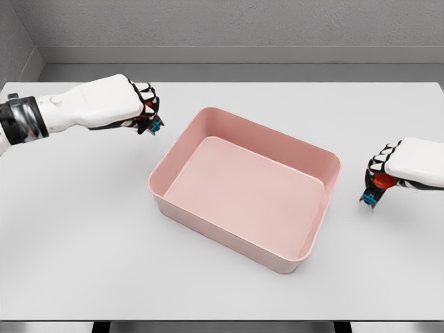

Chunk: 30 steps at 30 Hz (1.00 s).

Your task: Put the industrial switch in the basket with both arms

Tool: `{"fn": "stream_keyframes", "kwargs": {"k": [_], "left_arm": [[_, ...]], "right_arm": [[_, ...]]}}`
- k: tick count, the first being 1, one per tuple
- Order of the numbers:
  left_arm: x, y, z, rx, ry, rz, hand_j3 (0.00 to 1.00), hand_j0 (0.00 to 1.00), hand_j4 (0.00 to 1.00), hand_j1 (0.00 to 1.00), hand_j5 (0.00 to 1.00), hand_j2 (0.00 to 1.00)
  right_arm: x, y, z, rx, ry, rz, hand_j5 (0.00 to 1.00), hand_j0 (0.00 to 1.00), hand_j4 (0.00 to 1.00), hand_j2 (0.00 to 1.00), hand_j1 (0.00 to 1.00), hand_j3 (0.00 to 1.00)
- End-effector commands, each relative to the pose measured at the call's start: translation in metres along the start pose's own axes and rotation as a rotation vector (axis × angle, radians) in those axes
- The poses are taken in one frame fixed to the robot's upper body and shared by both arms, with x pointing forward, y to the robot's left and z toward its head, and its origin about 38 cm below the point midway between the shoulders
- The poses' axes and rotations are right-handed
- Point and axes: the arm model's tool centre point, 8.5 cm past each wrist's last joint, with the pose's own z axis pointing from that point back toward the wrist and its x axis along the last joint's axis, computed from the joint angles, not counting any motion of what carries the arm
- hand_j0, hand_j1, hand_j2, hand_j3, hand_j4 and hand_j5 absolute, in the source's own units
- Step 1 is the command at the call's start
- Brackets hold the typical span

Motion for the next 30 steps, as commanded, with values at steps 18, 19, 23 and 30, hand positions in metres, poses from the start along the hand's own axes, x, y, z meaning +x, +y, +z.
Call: {"fn": "stream_keyframes", "kwargs": {"k": [18, 19, 23, 30], "left_arm": [[0.059, -0.004, -0.051, 0.048, -0.191, 0.017, 0.15, 0.15, 0.15, 0.15, 0.15, 0.15], [0.060, -0.004, -0.051, 0.047, -0.193, 0.017, 0.16, 0.16, 0.16, 0.16, 0.16, 0.16], [0.066, -0.012, -0.055, 0.027, -0.213, 0.025, 0.16, 0.16, 0.16, 0.16, 0.16, 0.16], [0.073, -0.021, -0.059, -0.007, -0.235, 0.033, 0.34, 0.34, 0.34, 0.34, 0.34, 0.34]], "right_arm": [[-0.004, -0.023, 0.001, -0.065, 0.001, 0.018, 0.50, 0.50, 0.50, 0.50, 0.50, 0.50], [-0.003, -0.023, 0.001, -0.065, -0.001, 0.017, 0.50, 0.50, 0.50, 0.50, 0.50, 0.50], [-0.003, -0.029, -0.001, -0.090, -0.003, 0.024, 0.50, 0.50, 0.50, 0.50, 0.50, 0.50], [0.001, -0.038, -0.014, -0.109, -0.036, 0.040, 0.51, 0.51, 0.51, 0.51, 0.51, 0.51]]}}
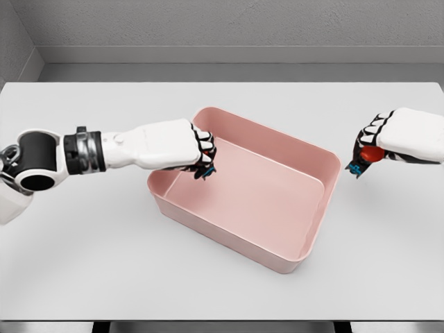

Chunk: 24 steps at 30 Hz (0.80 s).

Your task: Put the industrial switch in the basket with both arms

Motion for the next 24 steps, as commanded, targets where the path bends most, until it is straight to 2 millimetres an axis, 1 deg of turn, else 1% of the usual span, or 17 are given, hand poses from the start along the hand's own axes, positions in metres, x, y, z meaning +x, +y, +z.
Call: {"fn": "stream_keyframes", "kwargs": {"k": [1, 3, 7, 10, 14, 15, 17, 18, 19, 20, 22, 24], "left_arm": [[0.002, -0.002, -0.001, -0.002, -0.006, 0.007, 0.38, 0.38, 0.38, 0.38, 0.38, 0.38], [0.002, -0.002, -0.002, -0.001, -0.007, 0.007, 0.46, 0.46, 0.46, 0.46, 0.46, 0.46], [0.009, 0.000, -0.009, 0.007, -0.035, 0.004, 0.68, 0.68, 0.68, 0.68, 0.68, 0.68], [0.009, 0.000, -0.009, 0.007, -0.035, 0.004, 0.70, 0.70, 0.70, 0.70, 0.70, 0.70], [0.008, 0.001, -0.009, 0.006, -0.032, 0.000, 0.84, 0.84, 0.84, 0.84, 0.84, 0.84], [0.008, 0.002, -0.009, 0.007, -0.032, -0.001, 0.85, 0.85, 0.85, 0.85, 0.85, 0.85], [0.007, 0.002, -0.008, 0.006, -0.031, -0.003, 0.88, 0.88, 0.88, 0.88, 0.88, 0.88], [0.006, 0.002, -0.008, 0.005, -0.028, -0.003, 0.92, 0.92, 0.92, 0.92, 0.92, 0.92], [0.006, 0.003, -0.007, 0.004, -0.026, -0.006, 0.97, 0.97, 0.97, 0.97, 0.97, 0.97], [0.005, 0.003, -0.005, 0.003, -0.021, -0.005, 1.00, 1.00, 1.00, 1.00, 1.00, 1.00], [0.005, 0.004, -0.005, 0.005, -0.021, -0.009, 1.00, 1.00, 1.00, 1.00, 1.00, 1.00], [0.002, 0.006, 0.000, 0.006, -0.009, -0.009, 1.00, 1.00, 1.00, 1.00, 1.00, 1.00]], "right_arm": [[0.002, 0.003, -0.003, 0.002, -0.009, -0.011, 0.51, 0.51, 0.51, 0.51, 0.51, 0.51], [0.001, 0.001, -0.002, -0.001, -0.008, -0.007, 0.51, 0.51, 0.51, 0.51, 0.51, 0.51], [0.000, -0.004, -0.002, -0.009, -0.005, 0.002, 0.51, 0.51, 0.51, 0.51, 0.51, 0.51], [0.000, -0.008, -0.002, -0.020, -0.006, 0.006, 0.51, 0.51, 0.51, 0.51, 0.51, 0.51], [-0.001, -0.013, -0.002, -0.033, -0.006, 0.012, 0.52, 0.52, 0.52, 0.52, 0.52, 0.52], [-0.001, -0.018, -0.003, -0.057, -0.015, 0.006, 0.52, 0.52, 0.52, 0.52, 0.52, 0.52], [0.000, -0.018, -0.004, -0.059, -0.021, 0.002, 0.52, 0.52, 0.52, 0.52, 0.52, 0.52], [0.001, -0.019, -0.005, -0.068, -0.027, -0.004, 0.52, 0.52, 0.52, 0.52, 0.52, 0.52], [0.002, -0.020, -0.006, -0.077, -0.032, -0.009, 0.52, 0.52, 0.52, 0.52, 0.52, 0.52], [0.003, -0.021, -0.009, -0.084, -0.039, -0.011, 0.52, 0.52, 0.52, 0.52, 0.52, 0.52], [0.009, -0.019, -0.022, -0.085, -0.078, -0.019, 0.52, 0.52, 0.52, 0.52, 0.52, 0.52], [0.012, -0.021, -0.028, -0.090, -0.093, -0.016, 0.52, 0.52, 0.52, 0.52, 0.52, 0.52]]}}
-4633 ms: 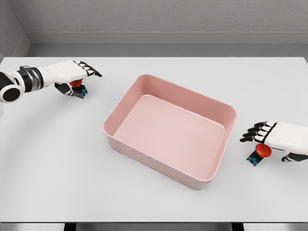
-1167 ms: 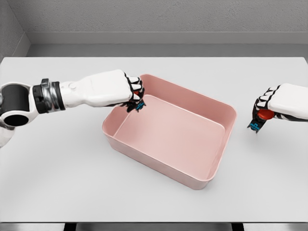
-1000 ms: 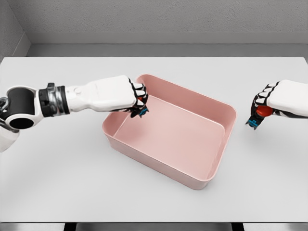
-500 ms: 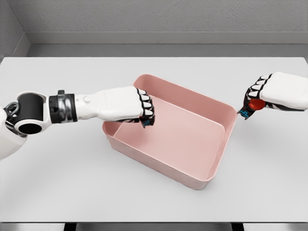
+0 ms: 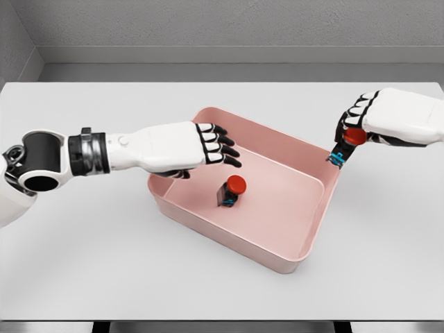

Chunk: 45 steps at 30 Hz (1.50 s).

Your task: Put the industrial switch in the basket with both arms

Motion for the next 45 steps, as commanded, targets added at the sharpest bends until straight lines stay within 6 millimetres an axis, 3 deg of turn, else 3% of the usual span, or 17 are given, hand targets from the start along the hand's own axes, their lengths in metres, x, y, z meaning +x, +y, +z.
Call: {"fn": "stream_keyframes", "kwargs": {"k": [1, 3, 4, 12, 14, 16, 17, 26, 30, 34, 39, 43, 45], "left_arm": [[-0.003, 0.001, 0.006, 0.002, 0.013, 0.005, 1.00, 1.00, 1.00, 1.00, 1.00, 1.00], [-0.013, 0.006, 0.027, -0.006, 0.060, -0.006, 1.00, 1.00, 1.00, 1.00, 1.00, 1.00], [-0.016, 0.006, 0.036, -0.011, 0.077, 0.002, 1.00, 1.00, 1.00, 1.00, 1.00, 1.00], [-0.042, 0.009, 0.073, -0.011, 0.187, 0.030, 1.00, 1.00, 1.00, 1.00, 1.00, 1.00], [-0.045, 0.008, 0.077, -0.009, 0.197, 0.043, 1.00, 1.00, 1.00, 1.00, 1.00, 1.00], [-0.049, 0.006, 0.085, -0.019, 0.219, 0.050, 1.00, 1.00, 1.00, 1.00, 1.00, 1.00], [-0.052, 0.004, 0.088, -0.023, 0.229, 0.060, 1.00, 1.00, 1.00, 1.00, 1.00, 1.00], [-0.055, -0.008, 0.123, -0.070, 0.286, 0.111, 1.00, 1.00, 1.00, 1.00, 1.00, 1.00], [-0.070, -0.018, 0.142, -0.066, 0.352, 0.168, 1.00, 1.00, 1.00, 1.00, 1.00, 1.00], [-0.069, -0.021, 0.146, -0.078, 0.358, 0.175, 1.00, 1.00, 1.00, 1.00, 1.00, 1.00], [-0.068, -0.023, 0.146, -0.080, 0.356, 0.180, 1.00, 1.00, 1.00, 1.00, 1.00, 1.00], [-0.068, -0.023, 0.146, -0.077, 0.359, 0.178, 1.00, 1.00, 1.00, 1.00, 1.00, 1.00], [-0.068, -0.024, 0.146, -0.076, 0.358, 0.181, 1.00, 1.00, 1.00, 1.00, 1.00, 1.00]], "right_arm": [[0.005, 0.007, -0.009, 0.002, -0.028, -0.027, 0.52, 0.52, 0.52, 0.52, 0.52, 0.52], [0.007, 0.007, -0.012, -0.005, -0.037, -0.030, 0.52, 0.52, 0.52, 0.52, 0.52, 0.52], [0.011, 0.006, -0.024, -0.016, -0.067, -0.032, 0.52, 0.52, 0.52, 0.52, 0.52, 0.52], [0.034, 0.010, -0.065, -0.007, -0.186, -0.039, 0.56, 0.56, 0.56, 0.56, 0.56, 0.56], [0.036, 0.011, -0.069, -0.008, -0.198, -0.043, 0.72, 0.72, 0.72, 0.72, 0.72, 0.72], [0.037, 0.011, -0.069, -0.008, -0.200, -0.044, 0.95, 0.95, 0.95, 0.95, 0.95, 0.95], [0.037, 0.011, -0.069, -0.008, -0.200, -0.044, 0.99, 0.99, 0.99, 0.99, 0.99, 0.99], [0.036, 0.011, -0.069, -0.006, -0.198, -0.043, 1.00, 1.00, 1.00, 1.00, 1.00, 1.00], [0.035, 0.006, -0.068, -0.014, -0.194, -0.031, 1.00, 1.00, 1.00, 1.00, 1.00, 1.00], [0.025, -0.014, -0.054, -0.060, -0.165, -0.022, 1.00, 1.00, 1.00, 1.00, 1.00, 1.00], [0.008, -0.033, -0.022, -0.106, -0.100, -0.020, 1.00, 1.00, 1.00, 1.00, 1.00, 1.00], [-0.004, -0.025, 0.012, -0.134, -0.012, -0.056, 1.00, 1.00, 1.00, 1.00, 1.00, 1.00], [-0.005, -0.019, 0.020, -0.133, 0.008, -0.072, 1.00, 1.00, 1.00, 1.00, 1.00, 1.00]]}}
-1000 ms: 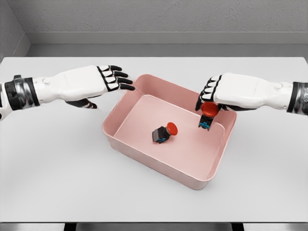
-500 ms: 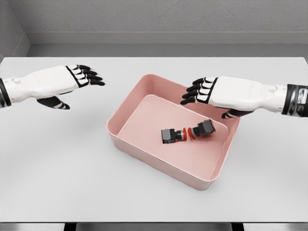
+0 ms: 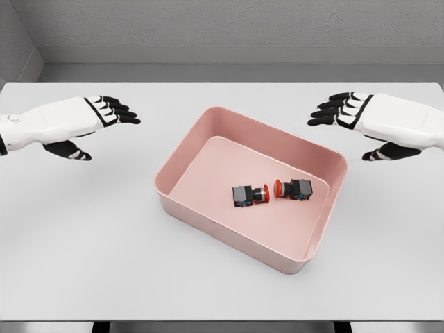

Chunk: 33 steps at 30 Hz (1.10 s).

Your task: Put the industrial switch in the basket with both arms

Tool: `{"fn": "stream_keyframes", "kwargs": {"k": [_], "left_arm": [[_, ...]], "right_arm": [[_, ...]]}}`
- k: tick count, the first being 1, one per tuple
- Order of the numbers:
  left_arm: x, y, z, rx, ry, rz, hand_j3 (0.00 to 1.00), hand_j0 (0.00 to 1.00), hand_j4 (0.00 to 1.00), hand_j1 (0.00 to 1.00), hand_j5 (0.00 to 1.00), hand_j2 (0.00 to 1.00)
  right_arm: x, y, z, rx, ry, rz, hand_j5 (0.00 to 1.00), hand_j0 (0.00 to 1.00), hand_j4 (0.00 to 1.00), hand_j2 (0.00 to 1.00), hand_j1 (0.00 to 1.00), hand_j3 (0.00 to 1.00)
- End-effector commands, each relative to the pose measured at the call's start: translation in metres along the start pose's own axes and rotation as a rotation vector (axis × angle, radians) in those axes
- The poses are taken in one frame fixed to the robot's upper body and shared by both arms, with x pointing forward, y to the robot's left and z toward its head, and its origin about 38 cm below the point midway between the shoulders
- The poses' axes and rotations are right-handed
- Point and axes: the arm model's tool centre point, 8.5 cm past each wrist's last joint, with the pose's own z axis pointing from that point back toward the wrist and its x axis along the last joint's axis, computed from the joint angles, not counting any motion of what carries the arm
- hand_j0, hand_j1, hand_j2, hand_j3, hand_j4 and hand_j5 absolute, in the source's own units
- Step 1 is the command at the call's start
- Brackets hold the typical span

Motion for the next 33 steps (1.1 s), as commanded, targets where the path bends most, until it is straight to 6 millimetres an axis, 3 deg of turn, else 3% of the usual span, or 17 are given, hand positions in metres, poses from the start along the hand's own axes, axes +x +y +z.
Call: {"fn": "stream_keyframes", "kwargs": {"k": [1, 6, 9, 18, 33], "left_arm": [[0.000, 0.002, 0.001, 0.007, 0.001, 0.003, 1.00, 1.00, 1.00, 1.00, 1.00, 1.00], [-0.001, 0.001, 0.001, 0.005, 0.003, 0.004, 1.00, 1.00, 1.00, 1.00, 1.00, 1.00], [0.000, 0.002, 0.001, 0.006, 0.001, 0.003, 1.00, 1.00, 1.00, 1.00, 1.00, 1.00], [0.000, 0.002, 0.001, 0.006, 0.000, 0.003, 1.00, 1.00, 1.00, 1.00, 1.00, 1.00], [0.000, 0.002, 0.001, 0.006, 0.000, 0.003, 1.00, 1.00, 1.00, 1.00, 1.00, 1.00]], "right_arm": [[-0.006, -0.023, 0.016, -0.053, 0.042, 0.035, 1.00, 1.00, 1.00, 1.00, 1.00, 1.00], [-0.010, -0.006, 0.036, -0.051, 0.097, -0.009, 1.00, 1.00, 1.00, 1.00, 1.00, 1.00], [-0.007, 0.011, 0.032, -0.020, 0.083, -0.044, 1.00, 1.00, 1.00, 1.00, 1.00, 1.00], [-0.003, 0.029, 0.027, 0.015, 0.065, -0.082, 1.00, 1.00, 1.00, 1.00, 1.00, 1.00], [-0.003, 0.027, 0.027, 0.012, 0.065, -0.077, 1.00, 1.00, 1.00, 1.00, 1.00, 1.00]]}}
